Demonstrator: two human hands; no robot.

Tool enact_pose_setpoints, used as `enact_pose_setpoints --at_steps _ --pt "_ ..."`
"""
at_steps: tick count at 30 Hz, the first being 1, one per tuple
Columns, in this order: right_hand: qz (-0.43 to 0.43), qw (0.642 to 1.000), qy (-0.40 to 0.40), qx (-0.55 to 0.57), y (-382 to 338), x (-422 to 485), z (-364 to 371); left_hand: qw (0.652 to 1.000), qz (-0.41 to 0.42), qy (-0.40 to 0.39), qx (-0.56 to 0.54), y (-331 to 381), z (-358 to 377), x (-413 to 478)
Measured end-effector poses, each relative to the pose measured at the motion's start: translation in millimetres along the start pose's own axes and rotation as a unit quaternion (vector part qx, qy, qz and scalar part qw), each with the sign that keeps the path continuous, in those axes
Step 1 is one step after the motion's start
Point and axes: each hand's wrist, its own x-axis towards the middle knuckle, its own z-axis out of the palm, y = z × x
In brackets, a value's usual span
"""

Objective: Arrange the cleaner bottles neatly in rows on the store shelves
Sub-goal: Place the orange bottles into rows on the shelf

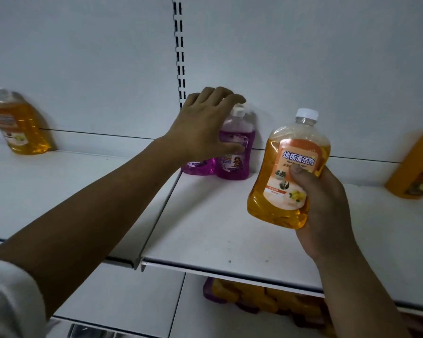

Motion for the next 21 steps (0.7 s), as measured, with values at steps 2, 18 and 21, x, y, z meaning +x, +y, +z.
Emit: enact_pose_setpoints --at_steps 2,18,21 --pt "0.001 1.0 -0.011 -0.005 0 -2 2 1.0 -0.014 0.008 0.001 2 -16 -15" --pt "-0.043 0.975 -0.216 0.027 30 -33 169 0.959 -0.282 -0.019 0.008 -75 -123 -284" --pt "-0.064 0.972 -0.223 -0.018 38 -36 213 0.949 -0.313 -0.026 0.016 -121 -128 -318"
